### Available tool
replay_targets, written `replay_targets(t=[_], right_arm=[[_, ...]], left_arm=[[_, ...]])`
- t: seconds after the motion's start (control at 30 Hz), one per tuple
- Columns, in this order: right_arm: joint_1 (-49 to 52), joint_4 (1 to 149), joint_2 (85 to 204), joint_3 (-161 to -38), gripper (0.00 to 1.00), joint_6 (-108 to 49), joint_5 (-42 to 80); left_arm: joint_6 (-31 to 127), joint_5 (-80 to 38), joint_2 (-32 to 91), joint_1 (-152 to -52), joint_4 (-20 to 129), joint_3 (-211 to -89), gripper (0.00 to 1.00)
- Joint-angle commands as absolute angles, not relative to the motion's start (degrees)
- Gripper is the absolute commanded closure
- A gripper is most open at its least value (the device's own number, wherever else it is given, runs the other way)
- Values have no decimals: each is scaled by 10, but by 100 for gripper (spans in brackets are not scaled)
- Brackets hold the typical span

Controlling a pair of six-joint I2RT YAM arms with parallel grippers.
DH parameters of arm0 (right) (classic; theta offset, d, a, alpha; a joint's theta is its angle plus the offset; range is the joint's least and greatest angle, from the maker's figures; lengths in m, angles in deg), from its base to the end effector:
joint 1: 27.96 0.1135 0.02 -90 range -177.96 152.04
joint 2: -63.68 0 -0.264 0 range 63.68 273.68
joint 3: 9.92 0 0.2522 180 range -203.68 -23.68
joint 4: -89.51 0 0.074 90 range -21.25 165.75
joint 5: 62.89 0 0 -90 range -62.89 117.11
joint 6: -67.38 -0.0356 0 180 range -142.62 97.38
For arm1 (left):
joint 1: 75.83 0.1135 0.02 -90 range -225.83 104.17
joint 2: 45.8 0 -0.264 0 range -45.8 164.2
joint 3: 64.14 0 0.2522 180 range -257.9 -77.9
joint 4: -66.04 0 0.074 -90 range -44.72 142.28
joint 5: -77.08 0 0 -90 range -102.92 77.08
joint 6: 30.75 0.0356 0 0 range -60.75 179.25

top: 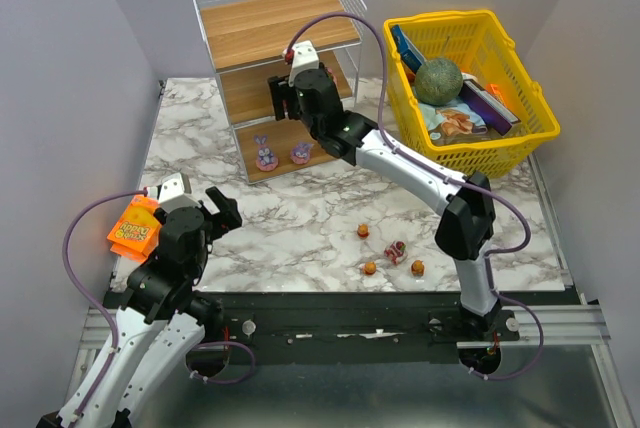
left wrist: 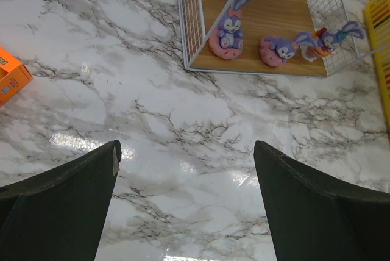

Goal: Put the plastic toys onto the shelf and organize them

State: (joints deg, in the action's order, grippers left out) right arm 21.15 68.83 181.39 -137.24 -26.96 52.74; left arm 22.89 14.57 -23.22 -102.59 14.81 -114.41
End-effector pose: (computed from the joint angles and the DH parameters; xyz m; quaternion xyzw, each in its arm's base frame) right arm 0.3360 0.3645 0.3690 -0.1563 0.7497 0.1258 0.6306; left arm 0.0934 -0.0287 0.2899 -0.1977 0.7988 -0.1093 0.5576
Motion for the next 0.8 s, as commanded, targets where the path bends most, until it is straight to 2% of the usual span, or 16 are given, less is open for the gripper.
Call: replay_targets(t=[0.0, 0.23, 0.6, 0.7, 0.77], right_arm=[[209, 723, 1770, -1364, 20, -259, 509], [208, 727, 1742, -1353, 19, -254, 492], [208, 697, 1647, -1254, 22, -276, 449], [208, 676, 1626, -1242, 31, -289, 442], [209, 670, 1612, -1223, 40, -302, 439]], left_arm=[[222, 165, -242, -1029, 144, -1150, 1], [222, 166, -245, -1029, 145, -1149, 1], [224, 162, -238, -1029, 146, -1149, 1], [224, 162, -240, -1028, 147, -1149, 1], [224, 161, -241, -1029, 147, -1150, 1]])
